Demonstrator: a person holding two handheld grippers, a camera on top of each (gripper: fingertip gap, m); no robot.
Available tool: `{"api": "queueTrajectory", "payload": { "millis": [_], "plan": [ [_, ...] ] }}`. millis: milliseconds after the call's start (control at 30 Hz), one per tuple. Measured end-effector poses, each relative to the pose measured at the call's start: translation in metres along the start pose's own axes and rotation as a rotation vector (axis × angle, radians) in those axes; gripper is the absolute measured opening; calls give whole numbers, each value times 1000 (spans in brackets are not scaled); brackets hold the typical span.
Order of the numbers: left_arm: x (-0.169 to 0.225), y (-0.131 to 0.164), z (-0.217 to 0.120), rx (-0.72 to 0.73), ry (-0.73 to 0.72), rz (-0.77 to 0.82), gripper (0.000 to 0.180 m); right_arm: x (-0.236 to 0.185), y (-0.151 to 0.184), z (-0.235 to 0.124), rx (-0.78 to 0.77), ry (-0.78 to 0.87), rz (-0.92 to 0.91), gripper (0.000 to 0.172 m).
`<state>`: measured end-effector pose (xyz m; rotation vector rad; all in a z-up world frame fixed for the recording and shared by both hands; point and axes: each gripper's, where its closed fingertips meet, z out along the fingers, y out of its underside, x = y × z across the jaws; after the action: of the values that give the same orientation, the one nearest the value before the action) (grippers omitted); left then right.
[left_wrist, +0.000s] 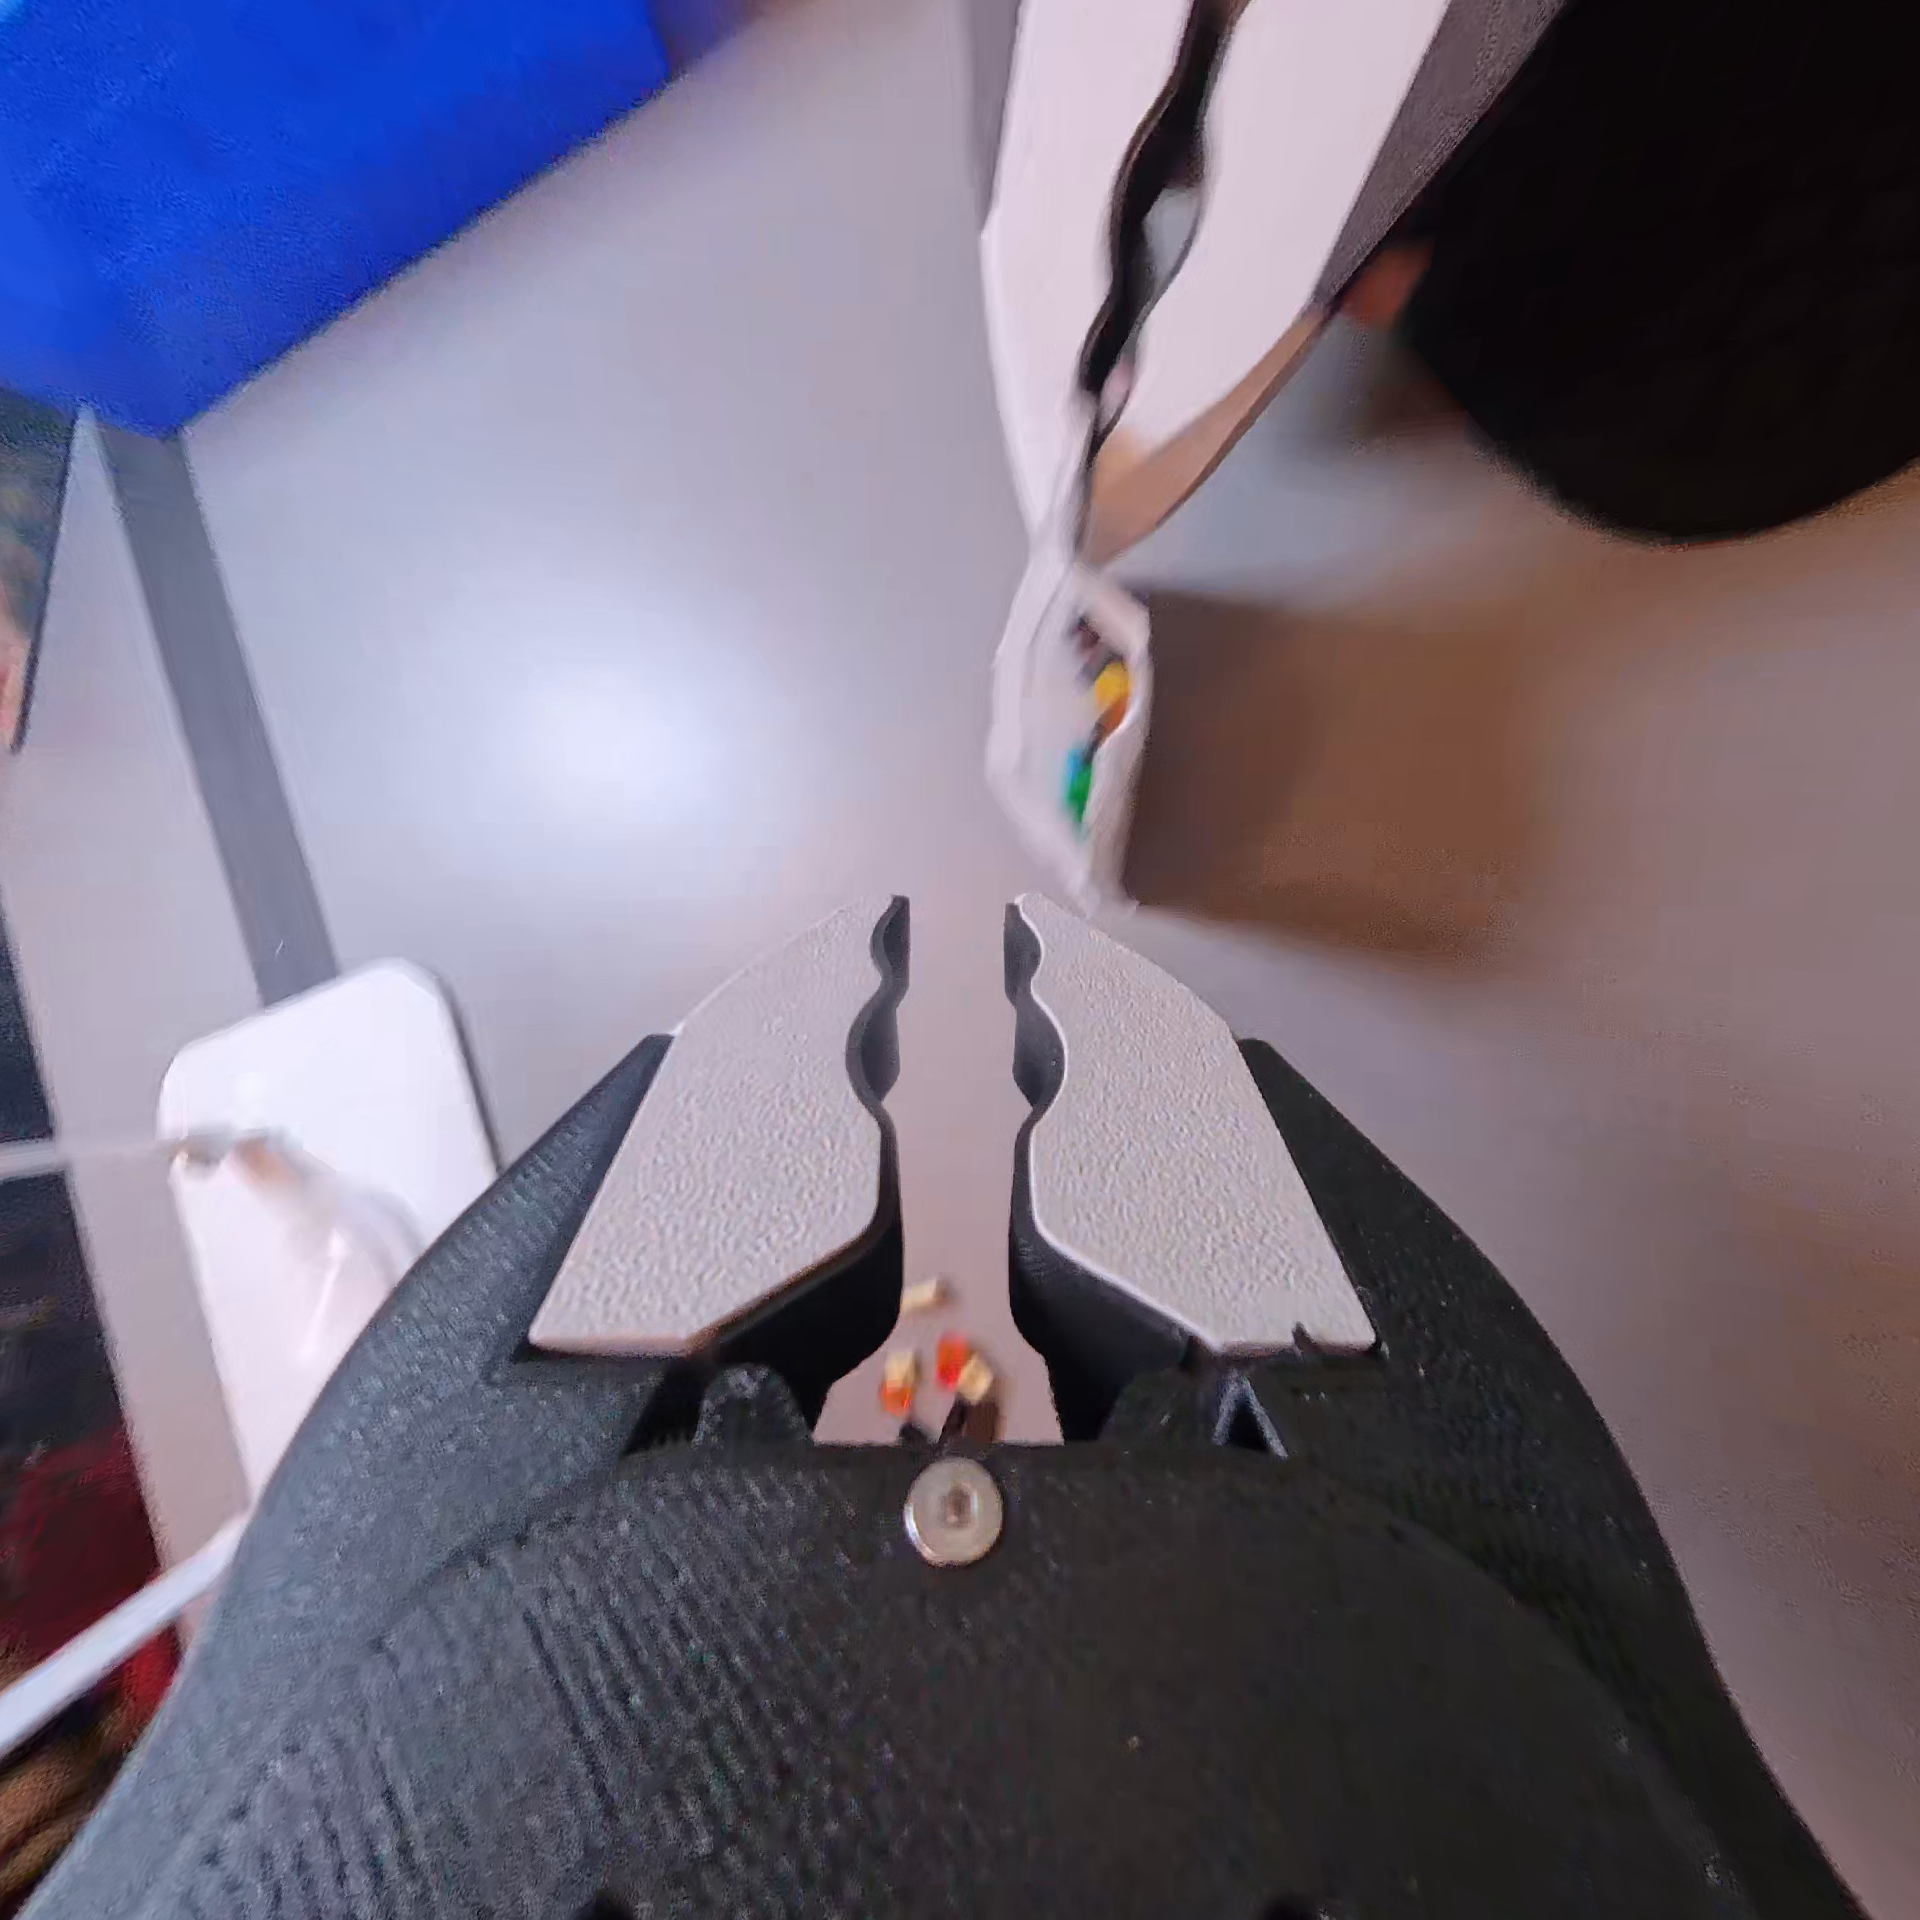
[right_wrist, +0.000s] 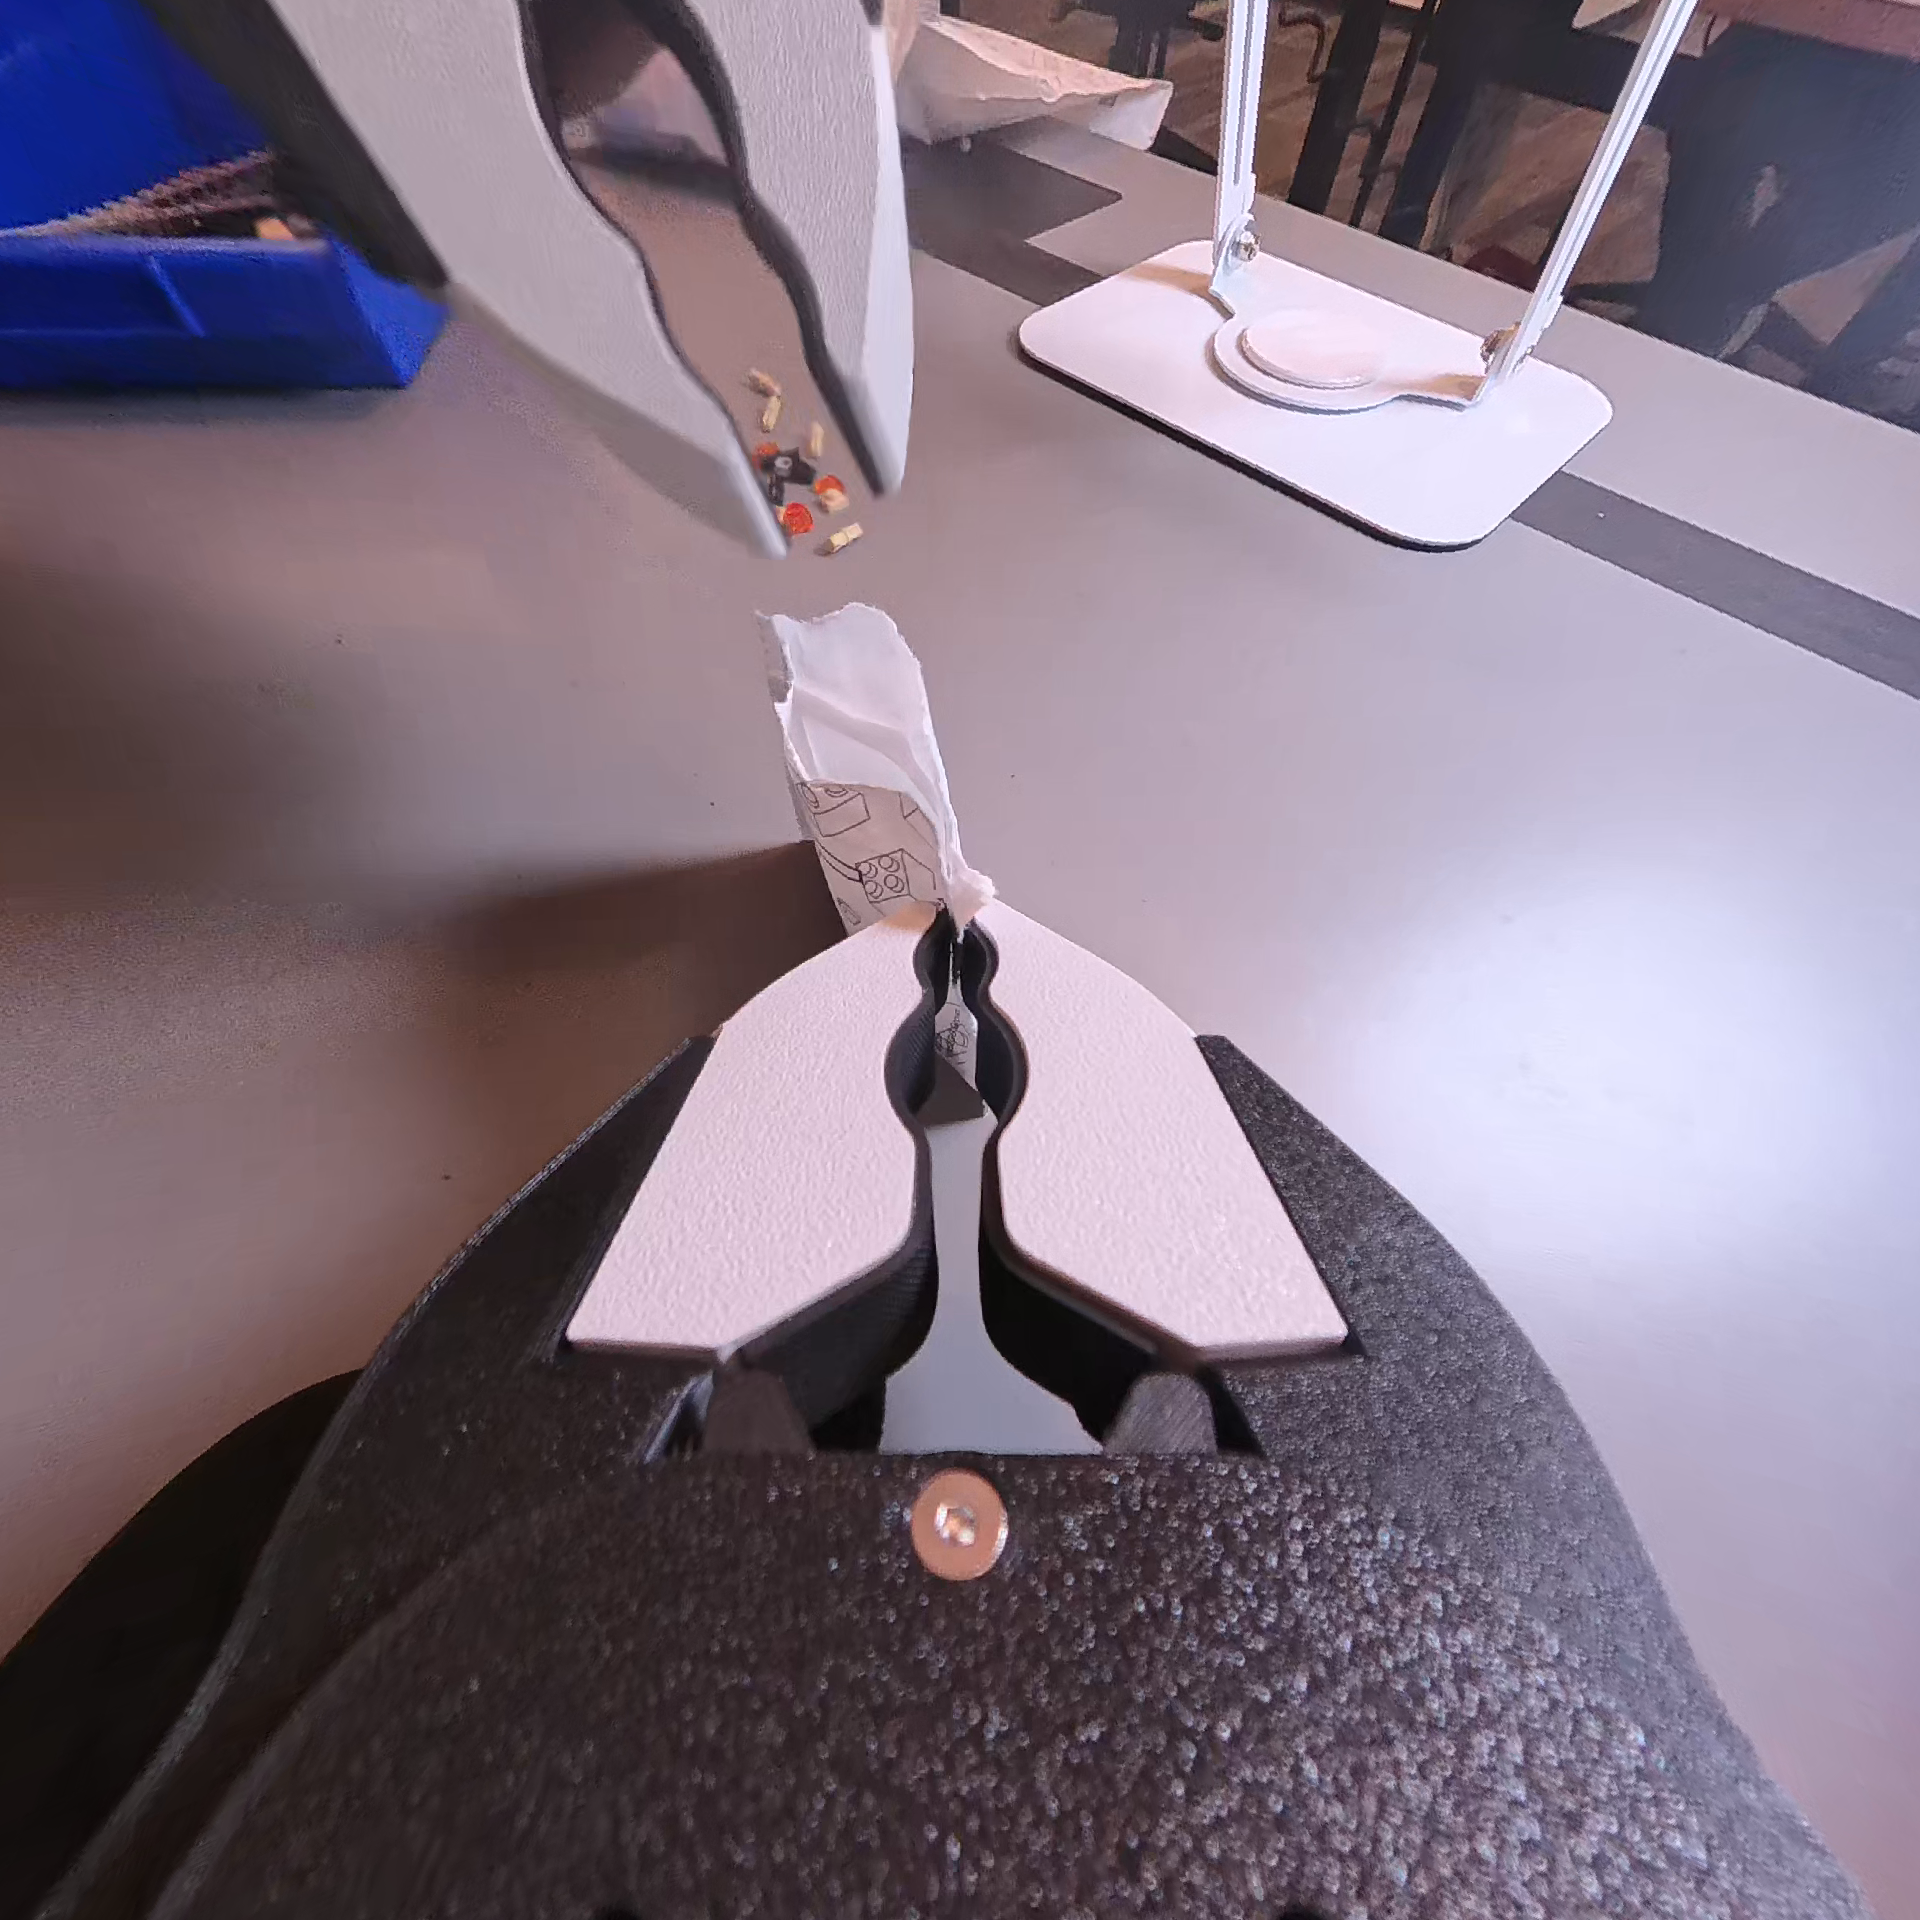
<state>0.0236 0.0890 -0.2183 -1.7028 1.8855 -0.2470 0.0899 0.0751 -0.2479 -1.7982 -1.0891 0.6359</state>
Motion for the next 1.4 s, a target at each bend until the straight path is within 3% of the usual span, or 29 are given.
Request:
{"api": "queueTrajectory", "payload": {
  "millis": [100, 167, 267, 333, 567, 667, 833, 1033, 1400],
  "plan": [
    [-18, 84, -8, -270, -9, -127, 29, -1, 0, 1, -2, -3, -1, 1],
    [-20, 125, -1, -317, 22, -274, 30, -1, 0, 1, -4, -4, -7, 1],
    [-13, 158, 15, -319, 61, -393, 33, -1, 0, 1, -3, -2, -13, 1],
    [-18, 151, 19, -225, 55, -451, 27, 0, 0, 1, -2, -6, -5, 1],
    [-11, 147, 25, -235, 78, -411, 0, 0, 1, 1, -4, -6, -10, 1],
    [-12, 145, 26, -235, 66, -402, 3, -1, 1, 1, -6, -5, -15, 1],
    [-2, 132, 30, -191, 130, -428, 27, -1, 2, 1, -8, -6, -17, 1],
    [4, 120, 35, -169, 149, -399, 15, -1, 3, 2, -11, -7, -18, 2],
    [4, 103, 46, -154, 121, -418, 9, 0, 6, 4, -25, -7, -20, 2]
  ]
}}
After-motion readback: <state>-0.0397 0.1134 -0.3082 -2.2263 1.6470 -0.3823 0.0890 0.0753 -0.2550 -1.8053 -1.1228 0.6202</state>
